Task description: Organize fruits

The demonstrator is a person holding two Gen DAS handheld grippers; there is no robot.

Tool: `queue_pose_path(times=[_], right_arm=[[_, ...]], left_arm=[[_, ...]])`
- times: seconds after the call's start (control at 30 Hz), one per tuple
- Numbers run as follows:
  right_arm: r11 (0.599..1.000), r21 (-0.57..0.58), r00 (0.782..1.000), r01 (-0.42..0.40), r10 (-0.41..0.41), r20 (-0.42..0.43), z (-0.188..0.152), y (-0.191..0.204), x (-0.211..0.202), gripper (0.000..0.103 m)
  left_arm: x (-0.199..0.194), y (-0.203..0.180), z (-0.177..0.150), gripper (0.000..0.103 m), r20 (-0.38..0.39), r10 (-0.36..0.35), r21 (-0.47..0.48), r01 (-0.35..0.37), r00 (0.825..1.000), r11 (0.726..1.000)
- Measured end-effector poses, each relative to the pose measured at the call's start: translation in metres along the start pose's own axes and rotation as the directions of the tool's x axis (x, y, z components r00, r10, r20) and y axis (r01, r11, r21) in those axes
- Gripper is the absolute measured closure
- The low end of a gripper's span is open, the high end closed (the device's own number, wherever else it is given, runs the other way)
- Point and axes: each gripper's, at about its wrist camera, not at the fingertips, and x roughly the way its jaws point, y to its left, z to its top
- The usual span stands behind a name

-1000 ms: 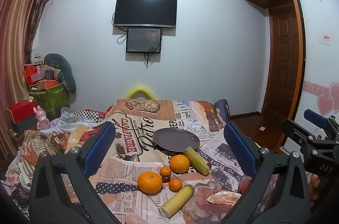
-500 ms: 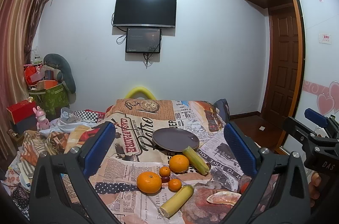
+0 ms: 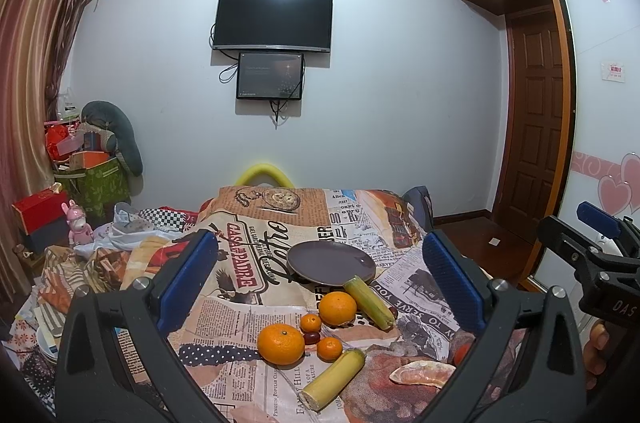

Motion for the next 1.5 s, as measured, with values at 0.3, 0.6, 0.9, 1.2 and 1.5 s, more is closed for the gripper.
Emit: queue_pose_path(times=[0.3, 0.6, 0.9, 1.2, 1.5], right_arm=[[1.000, -0.001, 1.000, 0.000, 0.000, 0.002, 0.0003, 0.0000, -0.0002, 0.000], [1.000, 0.002, 1.000, -0.002, 0.002, 0.005, 0.0032, 0.0010, -0.0016, 0.000], [1.000, 0.003, 1.000, -0.003, 0.003, 0.009, 0.0042, 0.0013, -0.0022, 0.000], [1.000, -0.003, 1.000, -0.010, 0.010, 0.017, 0.0041, 0.0033, -0.0023, 0.000], [1.000, -0.007, 1.000, -0.012, 0.012, 0.020, 0.0020, 0.0044, -0.0016, 0.000]], left_arm=[[-0.0002, 0.0002, 0.0001, 0.000, 0.000, -0.001, 0.001, 0.001, 1.000, 1.000], [-0.0003, 0.0003, 0.0004, 0.000, 0.000, -0.001, 0.001, 0.001, 1.000, 1.000], [-0.0007, -0.0025, 0.0021, 0.000, 0.002, -0.001, 0.002, 0.001, 1.000, 1.000], [-0.0010, -0.0035, 0.0048, 0.000, 0.004, -0.001, 0.005, 0.001, 1.000, 1.000], [-0.0028, -0.0034, 0.0075, 0.000, 0.006, -0.001, 0.005, 0.001, 1.000, 1.000]])
